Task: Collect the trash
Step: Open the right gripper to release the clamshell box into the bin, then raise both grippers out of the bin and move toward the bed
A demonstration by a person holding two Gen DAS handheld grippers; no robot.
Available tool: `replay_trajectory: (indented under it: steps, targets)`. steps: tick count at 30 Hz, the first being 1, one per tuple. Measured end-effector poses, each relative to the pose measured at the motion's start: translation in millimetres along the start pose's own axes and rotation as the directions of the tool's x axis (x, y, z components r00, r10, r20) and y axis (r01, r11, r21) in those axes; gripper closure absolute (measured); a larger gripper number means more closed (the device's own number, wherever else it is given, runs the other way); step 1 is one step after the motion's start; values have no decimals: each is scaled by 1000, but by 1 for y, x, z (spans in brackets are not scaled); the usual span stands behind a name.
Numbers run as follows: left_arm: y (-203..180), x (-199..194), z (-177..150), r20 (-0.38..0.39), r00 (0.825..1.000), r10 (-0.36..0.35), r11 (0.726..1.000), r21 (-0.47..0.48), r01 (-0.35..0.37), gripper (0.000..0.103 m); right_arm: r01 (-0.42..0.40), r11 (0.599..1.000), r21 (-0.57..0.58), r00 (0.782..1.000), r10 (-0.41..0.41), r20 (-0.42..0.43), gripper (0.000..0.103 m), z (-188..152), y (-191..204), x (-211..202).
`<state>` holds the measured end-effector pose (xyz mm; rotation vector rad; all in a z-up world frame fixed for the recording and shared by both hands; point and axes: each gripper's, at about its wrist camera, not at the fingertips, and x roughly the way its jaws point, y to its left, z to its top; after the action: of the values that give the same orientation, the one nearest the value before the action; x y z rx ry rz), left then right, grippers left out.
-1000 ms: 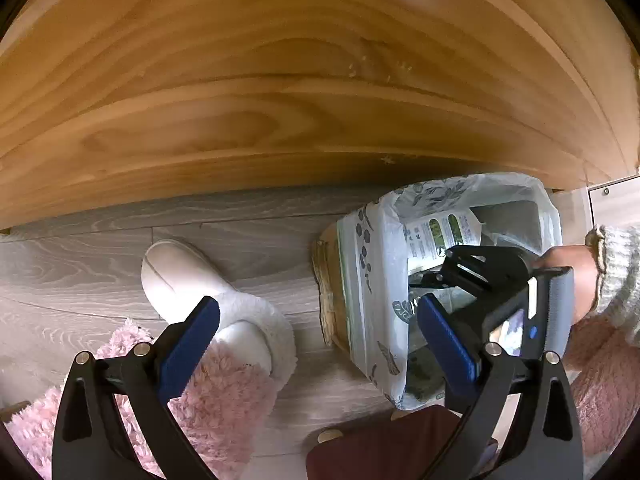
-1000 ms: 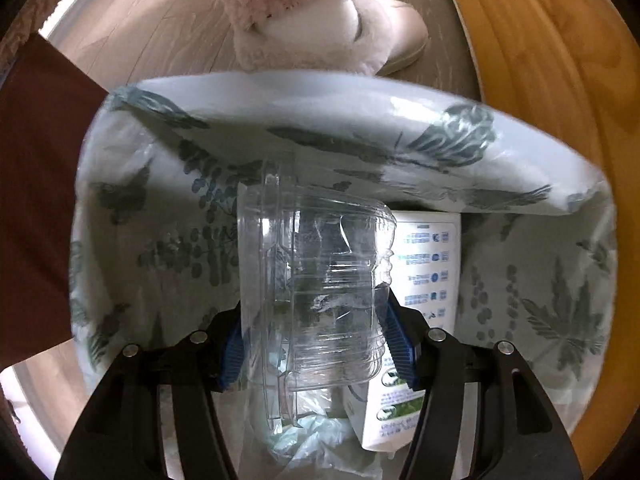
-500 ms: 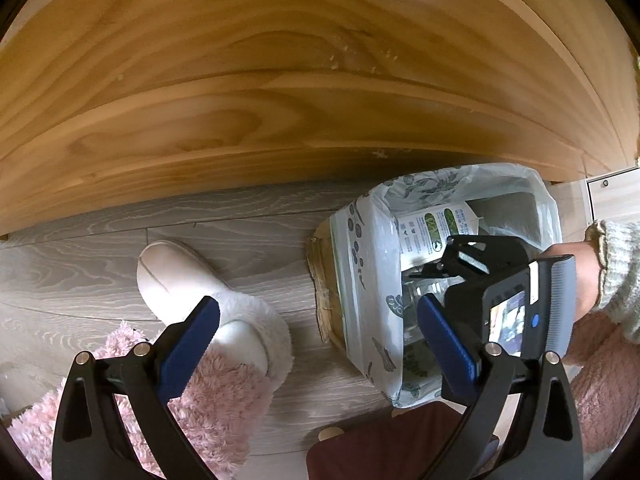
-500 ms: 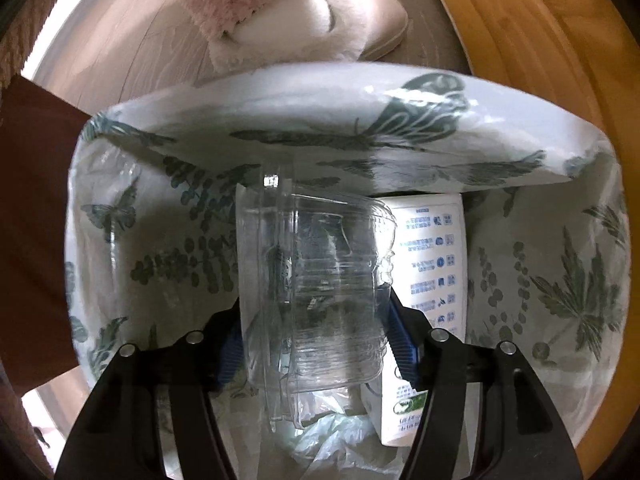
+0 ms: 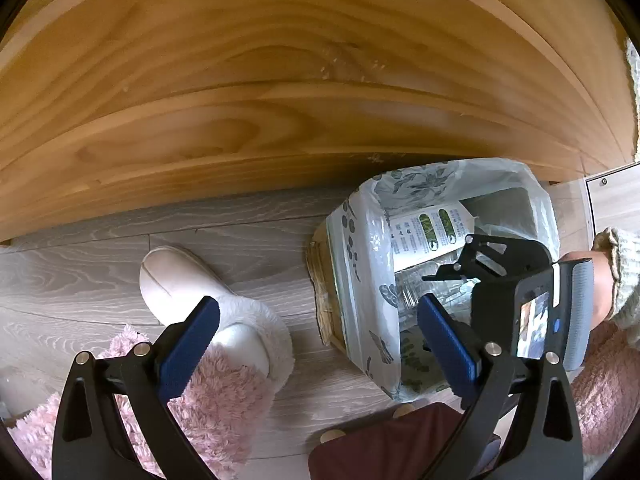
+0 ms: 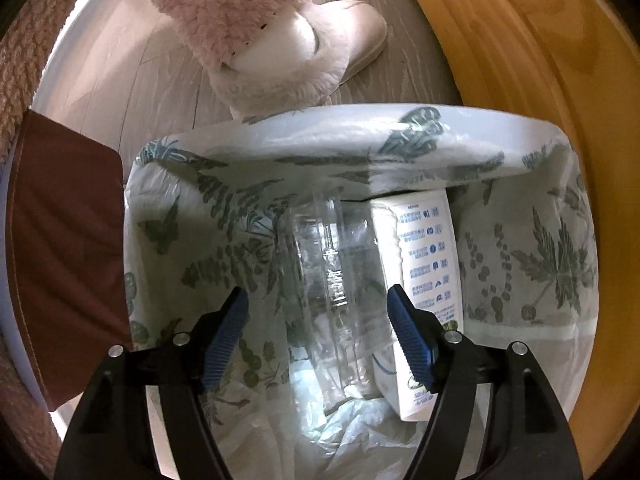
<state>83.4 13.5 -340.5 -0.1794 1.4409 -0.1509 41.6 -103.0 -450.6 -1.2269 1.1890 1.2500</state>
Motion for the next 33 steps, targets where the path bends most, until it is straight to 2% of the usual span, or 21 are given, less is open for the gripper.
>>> replay_trajectory:
  steps: [11,15,18,23,33]
  targets:
    - [-8,-13,0,39,999,-5,1000,30,4,7,8,995,100,998,-13,54,30,-3,-12,-42]
    - [-10,-19,0,58,998,-14,999,42,12,7,11,989,145,997,-21,72,18,-4,-12,-61]
    - [-16,-26,0,86,996,-34,998,60,28,7,32,981,192,997,-46,66,15,-11,-13,-75]
    - [-26,-38,-1,133,991,-31,995,96,18,7,83,956,283,994,-98,40,9,-30,-11,-98]
    - [-40,-65,-9,237,971,-26,989,145,-9,7,154,868,472,975,-212,71,9,-52,7,-144]
